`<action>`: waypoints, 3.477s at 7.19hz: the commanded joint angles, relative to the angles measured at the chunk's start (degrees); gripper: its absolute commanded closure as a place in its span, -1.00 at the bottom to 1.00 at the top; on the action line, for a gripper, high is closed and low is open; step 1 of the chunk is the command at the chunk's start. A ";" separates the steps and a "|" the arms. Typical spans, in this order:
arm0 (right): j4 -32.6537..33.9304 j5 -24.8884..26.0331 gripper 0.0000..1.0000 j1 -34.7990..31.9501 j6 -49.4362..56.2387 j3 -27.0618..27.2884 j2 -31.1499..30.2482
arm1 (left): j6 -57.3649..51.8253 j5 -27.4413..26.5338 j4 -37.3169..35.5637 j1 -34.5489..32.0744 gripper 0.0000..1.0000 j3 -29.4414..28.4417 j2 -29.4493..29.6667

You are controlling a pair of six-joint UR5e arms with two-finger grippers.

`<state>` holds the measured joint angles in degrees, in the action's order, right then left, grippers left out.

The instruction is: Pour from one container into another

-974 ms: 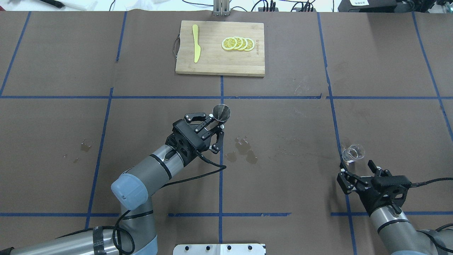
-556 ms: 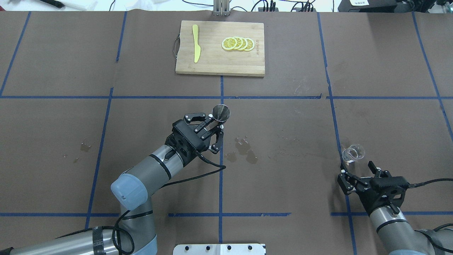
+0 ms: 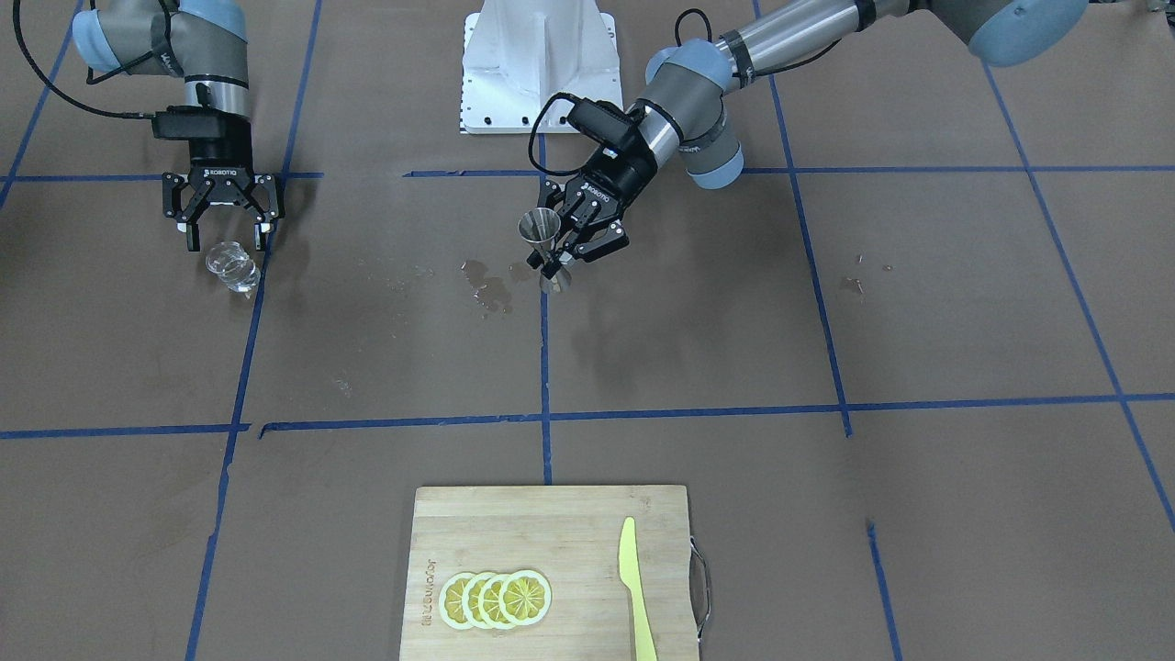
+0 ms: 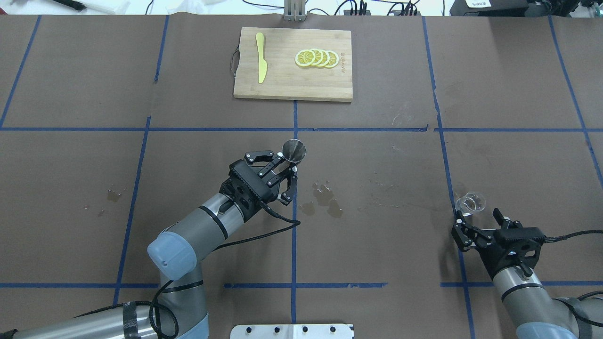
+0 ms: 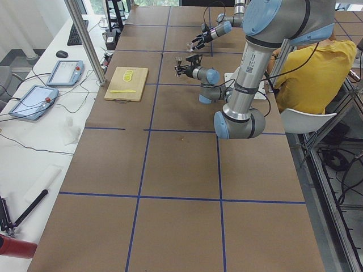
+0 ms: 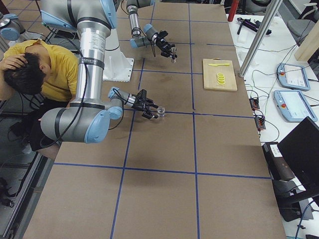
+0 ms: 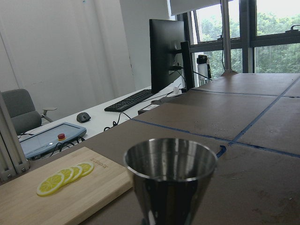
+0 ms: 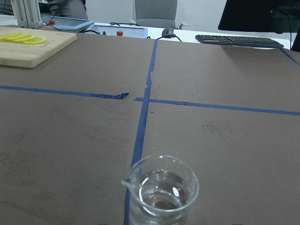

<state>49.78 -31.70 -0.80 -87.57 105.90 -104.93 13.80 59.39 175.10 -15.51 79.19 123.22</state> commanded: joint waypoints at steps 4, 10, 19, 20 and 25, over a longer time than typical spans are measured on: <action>-0.12 -0.64 -0.82 -1.92 1.26 -2.09 2.09 | -0.09 -0.24 -0.11 0.13 1.00 0.00 0.00; -0.12 -2.31 -0.75 -3.06 1.52 -2.80 2.71 | -0.18 -0.33 -0.20 0.13 1.00 0.00 0.00; -0.20 -2.49 -0.74 -4.11 4.59 -4.20 6.38 | -0.26 -0.24 -0.20 0.21 1.00 0.35 -1.23; -2.21 -3.27 -0.70 -4.38 5.90 -4.38 6.40 | -0.35 -0.24 -0.20 0.21 1.00 0.26 -1.23; -10.93 -3.37 0.43 -4.99 10.49 -8.61 6.66 | -0.35 -0.33 -0.29 0.30 1.00 0.35 -1.14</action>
<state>39.29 -35.06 -5.43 -77.50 97.00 -98.37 13.45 59.06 174.88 -15.23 79.54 122.07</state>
